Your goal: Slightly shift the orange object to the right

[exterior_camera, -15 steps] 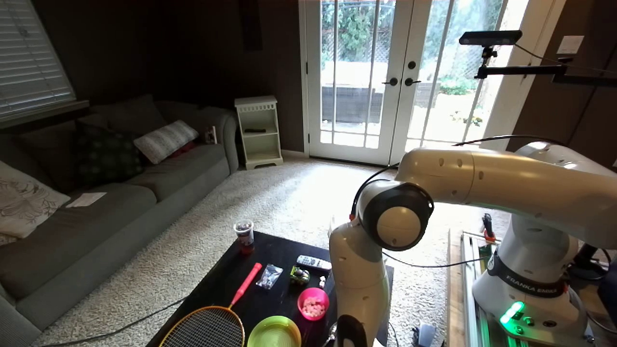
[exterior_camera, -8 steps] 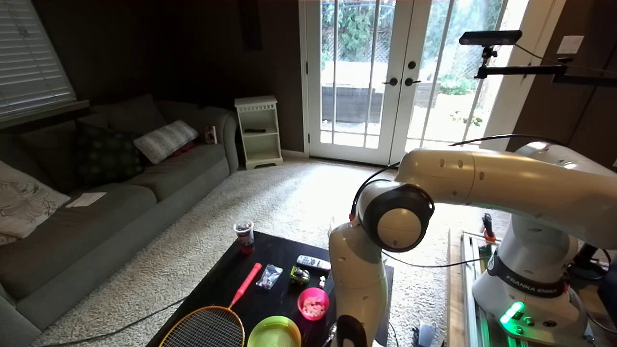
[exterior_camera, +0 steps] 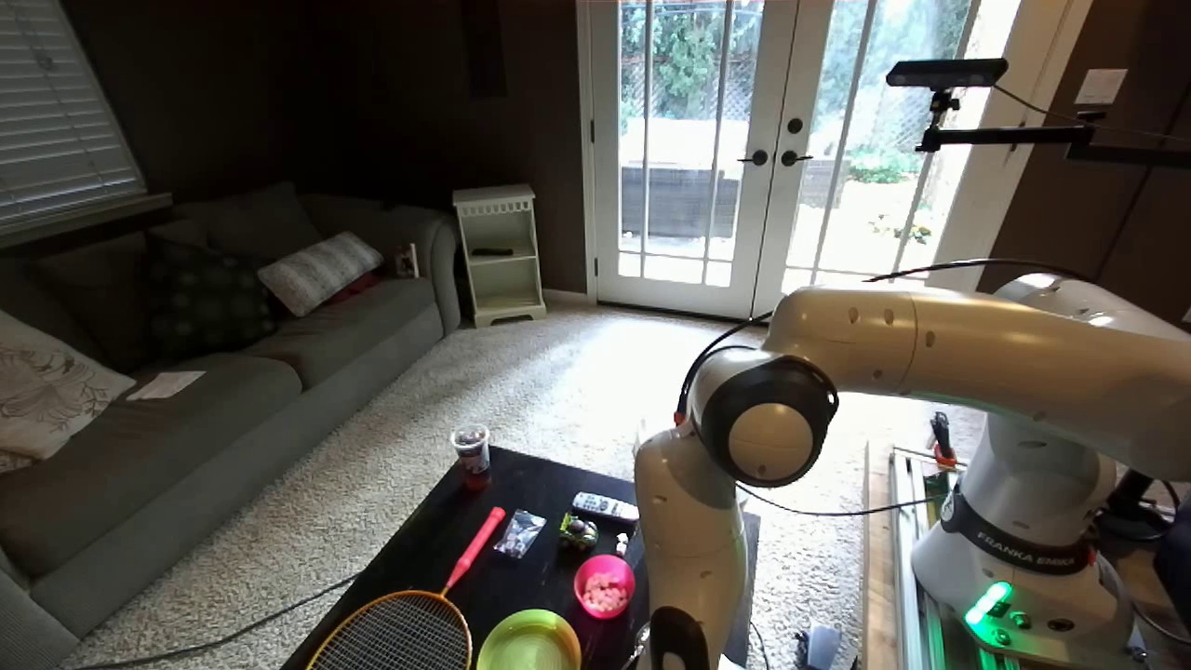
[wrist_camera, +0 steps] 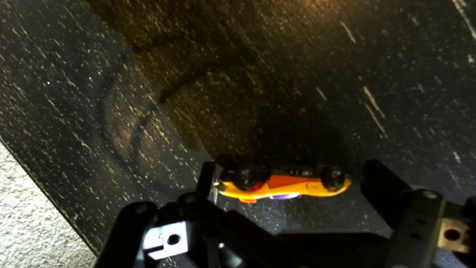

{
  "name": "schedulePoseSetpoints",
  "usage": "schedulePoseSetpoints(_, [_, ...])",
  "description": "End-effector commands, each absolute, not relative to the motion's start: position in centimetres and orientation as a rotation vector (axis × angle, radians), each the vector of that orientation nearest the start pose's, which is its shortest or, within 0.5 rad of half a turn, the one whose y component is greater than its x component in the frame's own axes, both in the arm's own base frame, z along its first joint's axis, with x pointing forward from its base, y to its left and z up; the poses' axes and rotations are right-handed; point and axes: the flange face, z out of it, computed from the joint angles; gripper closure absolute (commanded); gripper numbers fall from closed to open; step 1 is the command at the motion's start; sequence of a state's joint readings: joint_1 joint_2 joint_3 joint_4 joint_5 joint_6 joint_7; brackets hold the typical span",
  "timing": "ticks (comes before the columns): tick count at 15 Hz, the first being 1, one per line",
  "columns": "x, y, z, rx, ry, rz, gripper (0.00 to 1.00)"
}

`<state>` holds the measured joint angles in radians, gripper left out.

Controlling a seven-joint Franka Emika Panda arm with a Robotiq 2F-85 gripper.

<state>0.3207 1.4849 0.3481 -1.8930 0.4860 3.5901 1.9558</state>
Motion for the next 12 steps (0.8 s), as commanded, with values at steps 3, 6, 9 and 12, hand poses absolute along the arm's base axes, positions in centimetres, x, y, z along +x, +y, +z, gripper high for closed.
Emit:
schedulePoseSetpoints(3, [34.31, 25.63, -18.69, -1.453, 2.57, 0.153, 0.0])
schedulePoseSetpoints(6, [34.3, 25.55, -18.8, -1.464, 2.571, 0.153, 0.0])
schedulePoseSetpoints(9, [34.14, 25.41, -19.0, -1.489, 2.572, 0.158, 0.0])
schedulePoseSetpoints(12, [33.95, 25.3, -19.18, -1.512, 2.571, 0.157, 0.0])
